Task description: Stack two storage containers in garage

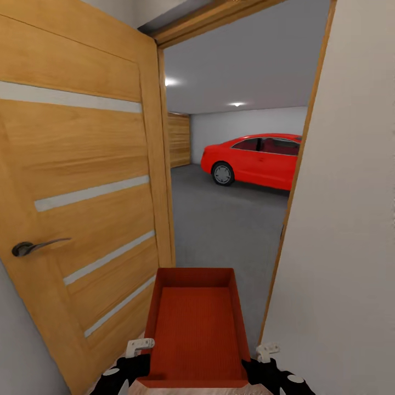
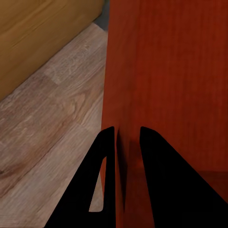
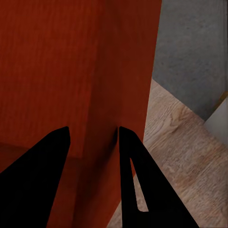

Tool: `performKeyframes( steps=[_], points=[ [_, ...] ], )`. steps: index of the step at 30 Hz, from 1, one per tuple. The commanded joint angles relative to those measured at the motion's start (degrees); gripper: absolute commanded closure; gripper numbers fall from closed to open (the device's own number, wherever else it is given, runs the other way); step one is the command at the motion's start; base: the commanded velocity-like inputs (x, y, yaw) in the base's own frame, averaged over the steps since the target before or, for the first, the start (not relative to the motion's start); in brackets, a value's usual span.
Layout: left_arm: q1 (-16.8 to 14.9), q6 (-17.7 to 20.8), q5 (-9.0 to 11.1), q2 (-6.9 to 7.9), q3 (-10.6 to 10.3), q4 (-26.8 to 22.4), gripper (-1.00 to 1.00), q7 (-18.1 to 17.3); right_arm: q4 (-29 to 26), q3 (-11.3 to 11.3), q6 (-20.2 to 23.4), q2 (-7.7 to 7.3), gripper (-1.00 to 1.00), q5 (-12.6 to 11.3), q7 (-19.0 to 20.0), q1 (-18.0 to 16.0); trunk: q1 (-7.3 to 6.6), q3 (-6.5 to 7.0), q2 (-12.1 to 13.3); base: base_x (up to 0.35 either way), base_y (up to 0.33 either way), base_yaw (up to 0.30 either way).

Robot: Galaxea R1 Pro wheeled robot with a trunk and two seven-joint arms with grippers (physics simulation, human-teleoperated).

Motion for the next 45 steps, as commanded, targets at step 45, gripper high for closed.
performKeyframes(
  steps=[45],
  points=[
    [0.0, 0.3, -0.4, -0.96, 0.6, -0.3, 1.0, 0.3, 0.2, -0.8, -0.2, 0.28, 1.0, 1.3, 1.1, 0.0, 0.01, 0.24, -0.1, 0.0, 0.14, -0.124]
  ],
)
